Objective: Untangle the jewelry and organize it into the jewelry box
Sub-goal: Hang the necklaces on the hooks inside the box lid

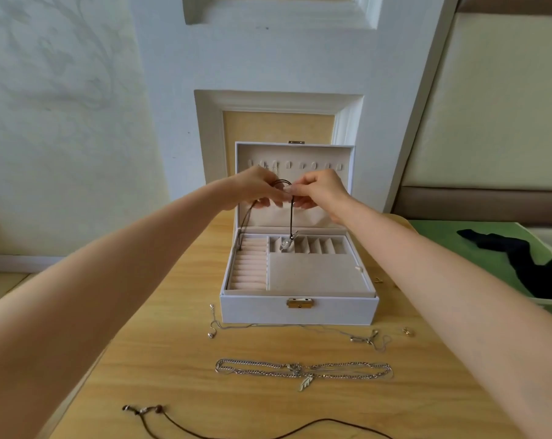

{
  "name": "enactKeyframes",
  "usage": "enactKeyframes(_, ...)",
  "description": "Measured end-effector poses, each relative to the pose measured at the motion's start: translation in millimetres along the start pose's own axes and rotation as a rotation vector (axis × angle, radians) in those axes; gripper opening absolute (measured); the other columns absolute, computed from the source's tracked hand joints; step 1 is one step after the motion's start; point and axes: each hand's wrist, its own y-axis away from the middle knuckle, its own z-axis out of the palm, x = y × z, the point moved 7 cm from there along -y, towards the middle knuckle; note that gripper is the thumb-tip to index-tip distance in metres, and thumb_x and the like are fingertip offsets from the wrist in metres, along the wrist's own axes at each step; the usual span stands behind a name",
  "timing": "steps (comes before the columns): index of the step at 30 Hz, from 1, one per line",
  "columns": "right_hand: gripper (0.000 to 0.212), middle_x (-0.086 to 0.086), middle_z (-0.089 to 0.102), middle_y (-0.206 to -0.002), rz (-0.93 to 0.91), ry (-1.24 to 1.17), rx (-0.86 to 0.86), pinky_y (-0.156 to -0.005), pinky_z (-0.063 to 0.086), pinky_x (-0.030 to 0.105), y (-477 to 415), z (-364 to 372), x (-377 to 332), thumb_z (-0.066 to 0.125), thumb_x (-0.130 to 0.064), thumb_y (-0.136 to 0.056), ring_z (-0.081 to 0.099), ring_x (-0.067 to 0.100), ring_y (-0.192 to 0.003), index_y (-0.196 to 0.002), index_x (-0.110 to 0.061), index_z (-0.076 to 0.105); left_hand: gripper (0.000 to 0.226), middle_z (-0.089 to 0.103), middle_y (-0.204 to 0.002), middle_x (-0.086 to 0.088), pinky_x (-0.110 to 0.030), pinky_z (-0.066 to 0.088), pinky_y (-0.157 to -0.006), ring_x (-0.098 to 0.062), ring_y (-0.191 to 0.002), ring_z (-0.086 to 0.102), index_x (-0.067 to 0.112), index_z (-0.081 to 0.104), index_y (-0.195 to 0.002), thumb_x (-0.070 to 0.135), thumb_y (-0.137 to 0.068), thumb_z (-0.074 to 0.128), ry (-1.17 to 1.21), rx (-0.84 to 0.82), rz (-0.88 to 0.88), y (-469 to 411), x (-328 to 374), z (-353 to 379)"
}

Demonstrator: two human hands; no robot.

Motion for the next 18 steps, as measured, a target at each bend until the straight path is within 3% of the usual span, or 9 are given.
enactKeyframes(3,0.011,0.010,0.067,-0.073,-0.025,0.016,0.019,-0.054,0.051,0.020,0,1,-5,0.077,-0.008,-0.074,0.063,0.014,-0.060,-0.081,-0.004,0.069,0.009,0.067,-0.079,0.000,-0.013,0.046,-0.050,-0.006,-0.060,0.054,0.012,0.064,-0.087,0.019,-0.084,0.068,0.010,-0.078,-0.059,1,-8,17)
enactKeyframes(8,0.013,0.005,0.065,-0.070,-0.089,0.006,0.047,-0.053,0.047,0.016,3,1,-14,0.079,-0.003,-0.071,0.060,0.011,-0.060,-0.077,-0.004,0.067,0.010,0.065,-0.073,0.000,-0.013,0.035,-0.044,-0.007,-0.056,0.047,0.013,0.060,-0.078,0.015,-0.085,0.067,0.055,0.061,0.037,-2,-7,20)
enactKeyframes(14,0.017,0.003,0.062,-0.065,-0.087,-0.101,0.038,-0.055,0.048,0.018,3,-7,-18,0.075,-0.001,-0.074,0.057,0.009,-0.052,-0.071,-0.010,0.061,0.015,0.066,-0.072,-0.001,-0.015,0.034,-0.045,-0.008,-0.054,0.045,0.013,0.059,-0.073,0.017,-0.084,0.068,0.050,0.162,0.085,0,-5,3)
enactKeyframes(18,0.018,0.003,0.062,-0.065,-0.058,-0.248,0.038,-0.055,0.048,0.019,4,-10,-16,0.072,0.000,-0.077,0.058,0.007,-0.050,-0.071,-0.011,0.059,0.015,0.065,-0.064,-0.001,-0.014,0.034,-0.043,-0.005,-0.047,0.047,0.013,0.056,-0.075,0.016,-0.088,0.064,0.183,0.223,0.042,2,-13,-8)
